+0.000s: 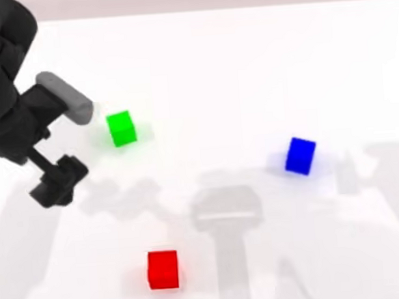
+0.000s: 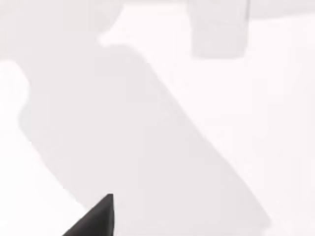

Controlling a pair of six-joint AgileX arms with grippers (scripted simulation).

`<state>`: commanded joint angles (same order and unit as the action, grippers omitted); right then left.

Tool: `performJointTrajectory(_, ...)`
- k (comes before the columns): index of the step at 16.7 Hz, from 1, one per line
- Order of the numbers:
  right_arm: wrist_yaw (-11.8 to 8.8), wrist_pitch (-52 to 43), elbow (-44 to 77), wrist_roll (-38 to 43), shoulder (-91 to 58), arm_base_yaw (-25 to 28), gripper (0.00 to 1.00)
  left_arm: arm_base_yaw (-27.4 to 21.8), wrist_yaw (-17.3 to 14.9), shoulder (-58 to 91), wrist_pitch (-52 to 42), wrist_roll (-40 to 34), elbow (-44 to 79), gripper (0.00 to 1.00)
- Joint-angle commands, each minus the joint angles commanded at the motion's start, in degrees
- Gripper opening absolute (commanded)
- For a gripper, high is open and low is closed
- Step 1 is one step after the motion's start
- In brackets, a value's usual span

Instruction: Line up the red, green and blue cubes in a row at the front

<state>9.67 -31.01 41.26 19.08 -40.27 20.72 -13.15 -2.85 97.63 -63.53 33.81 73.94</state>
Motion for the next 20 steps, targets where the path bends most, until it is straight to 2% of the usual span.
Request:
performJointTrajectory(5,-3.17,13.89,-20.93,-9.83,19.65,-9.99,1.0,-2.36,1.41,24.85,-12.56,10.04,27.17,1.0)
performJointTrajectory(11,-7.96,27.17,-37.2,-17.3,36.26,-18.03,1.0,-4.24,2.47,41.03,-17.75,18.79,53.46,1.0)
performJointTrajectory(15,-9.64,30.93,-41.18,-19.05,40.2,-20.11,1.0,-4.98,2.49,44.87,-18.28,21.35,60.31,1.0)
performJointTrajectory(20,-9.67,31.01,-41.26,-19.08,40.27,-20.15,1.0,-4.66,2.48,44.76,-18.23,21.36,60.36,1.0)
